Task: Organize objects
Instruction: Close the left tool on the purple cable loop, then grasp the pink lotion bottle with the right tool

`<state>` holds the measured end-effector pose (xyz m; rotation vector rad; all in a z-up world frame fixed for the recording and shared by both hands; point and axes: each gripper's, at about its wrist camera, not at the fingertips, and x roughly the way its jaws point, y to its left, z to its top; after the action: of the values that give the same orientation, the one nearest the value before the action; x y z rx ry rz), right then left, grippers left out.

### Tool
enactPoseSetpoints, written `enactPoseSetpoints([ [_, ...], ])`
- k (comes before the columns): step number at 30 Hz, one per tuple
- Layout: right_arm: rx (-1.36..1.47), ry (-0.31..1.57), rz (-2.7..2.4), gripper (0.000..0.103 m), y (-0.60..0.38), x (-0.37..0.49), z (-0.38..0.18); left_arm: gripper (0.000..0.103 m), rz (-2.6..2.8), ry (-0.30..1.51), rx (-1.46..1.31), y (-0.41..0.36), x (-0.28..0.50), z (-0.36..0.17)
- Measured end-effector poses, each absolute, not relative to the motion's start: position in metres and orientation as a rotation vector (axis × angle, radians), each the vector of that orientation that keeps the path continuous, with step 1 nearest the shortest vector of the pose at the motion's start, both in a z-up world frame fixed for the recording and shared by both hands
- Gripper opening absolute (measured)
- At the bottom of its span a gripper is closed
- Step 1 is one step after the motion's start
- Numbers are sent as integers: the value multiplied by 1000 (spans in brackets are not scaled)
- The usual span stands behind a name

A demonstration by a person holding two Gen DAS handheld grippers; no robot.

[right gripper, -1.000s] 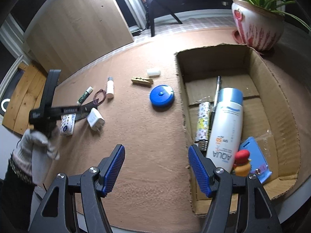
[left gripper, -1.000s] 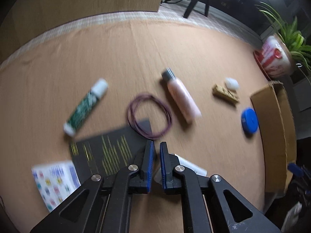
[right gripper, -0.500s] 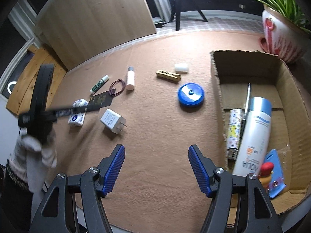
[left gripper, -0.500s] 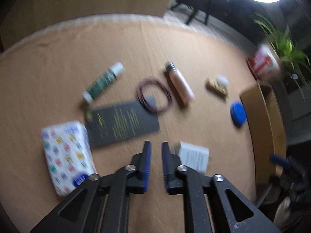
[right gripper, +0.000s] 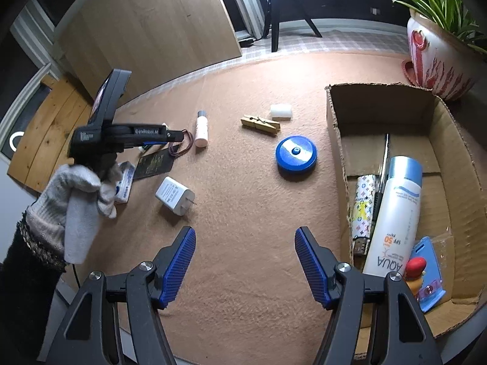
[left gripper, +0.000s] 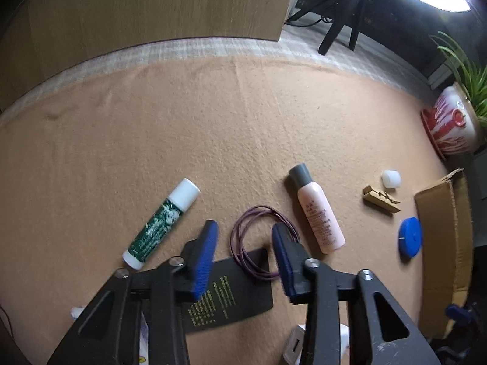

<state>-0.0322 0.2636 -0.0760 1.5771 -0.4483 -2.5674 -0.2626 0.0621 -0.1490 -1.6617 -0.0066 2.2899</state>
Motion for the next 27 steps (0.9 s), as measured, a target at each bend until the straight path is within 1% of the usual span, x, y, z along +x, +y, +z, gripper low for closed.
enactPoseSetpoints([
  [1, 1576, -445, -2571, 64, 264, -36, -75, 29, 2278, 6, -1660, 66, -262, -150],
  [3, 1570, -440, -2576, 64, 263, -45, -74, 13, 2266, 31, -1656, 70, -259, -151],
  [4, 1565, -443, -2576, 64, 263, -52, -74, 11, 2264, 36, -1654, 72, -256, -152],
  [6, 1557, -448, -2566, 64, 260, -66, -74, 4, 2267, 35, -1651, 75, -253, -153],
  [10, 1550, -451, -2545, 64, 252, -102, -77, 3, 2257, -46, -1658, 69, -250, -155],
  [16, 1592, -472, -2465, 64, 236, -153, -100, 2, 2262, -136, -1661, 55, -241, -155],
  [20, 1635, -465, -2423, 64, 225, -183, -116, 2, 2277, -255, -1664, 34, -232, -152],
  [23, 1668, -450, -2402, 64, 216, -201, -125, 2, 2288, -315, -1647, 22, -227, -147],
  [27, 1705, -394, -2395, 64, 204, -219, -136, 2, 2305, -346, -1621, 11, -220, -137],
])
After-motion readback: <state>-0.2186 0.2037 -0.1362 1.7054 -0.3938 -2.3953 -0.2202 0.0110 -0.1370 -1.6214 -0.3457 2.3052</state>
